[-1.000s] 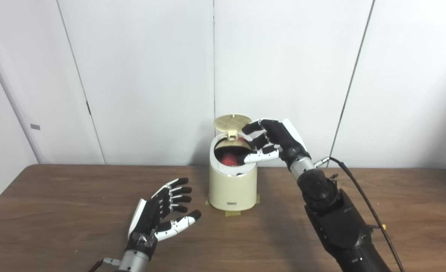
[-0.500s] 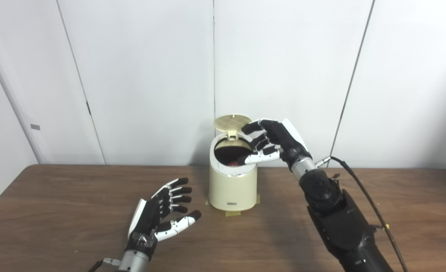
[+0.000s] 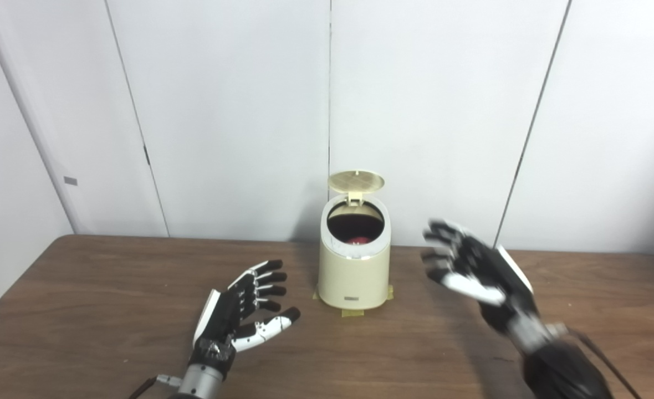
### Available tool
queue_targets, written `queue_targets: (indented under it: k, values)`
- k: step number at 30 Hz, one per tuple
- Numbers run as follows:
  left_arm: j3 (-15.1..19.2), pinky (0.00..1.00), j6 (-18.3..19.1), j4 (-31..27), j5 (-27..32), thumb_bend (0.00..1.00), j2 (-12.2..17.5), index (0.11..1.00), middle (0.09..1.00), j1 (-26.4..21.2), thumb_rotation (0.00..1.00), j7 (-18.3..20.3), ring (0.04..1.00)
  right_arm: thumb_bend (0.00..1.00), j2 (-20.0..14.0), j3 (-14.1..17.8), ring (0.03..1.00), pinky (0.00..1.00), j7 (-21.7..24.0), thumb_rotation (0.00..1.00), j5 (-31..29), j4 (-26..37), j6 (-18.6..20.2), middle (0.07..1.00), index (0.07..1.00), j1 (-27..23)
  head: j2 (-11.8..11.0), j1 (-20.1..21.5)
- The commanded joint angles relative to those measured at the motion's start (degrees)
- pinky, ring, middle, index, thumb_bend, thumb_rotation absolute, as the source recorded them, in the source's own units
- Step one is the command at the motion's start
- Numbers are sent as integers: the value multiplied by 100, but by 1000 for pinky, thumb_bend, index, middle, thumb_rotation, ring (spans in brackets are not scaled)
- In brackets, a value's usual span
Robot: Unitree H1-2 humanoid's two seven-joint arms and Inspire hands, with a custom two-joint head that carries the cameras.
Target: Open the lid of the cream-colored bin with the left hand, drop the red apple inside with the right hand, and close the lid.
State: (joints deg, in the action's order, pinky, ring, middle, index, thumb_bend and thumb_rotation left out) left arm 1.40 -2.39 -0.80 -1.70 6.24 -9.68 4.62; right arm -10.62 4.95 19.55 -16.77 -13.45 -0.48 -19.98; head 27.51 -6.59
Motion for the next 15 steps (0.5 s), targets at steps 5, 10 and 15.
queue_targets:
  k: [5,10,15]
  values:
    - [68,665,-101,-139,-318,699,-29,827,814,-711,266,-377,776,952,319,172,694,539,23,288,-383,77,-361,795,841,-2,-17,19]
    - [26,702,238,7,-456,795,197,838,864,-1550,274,-267,822,937,402,231,694,531,29,295,-363,71,-478,796,848,42,-3,-19]
    - [-117,727,705,153,-593,864,404,865,892,-2349,230,-105,873,932,432,196,678,528,-15,293,-267,84,-530,776,839,76,-4,-39]
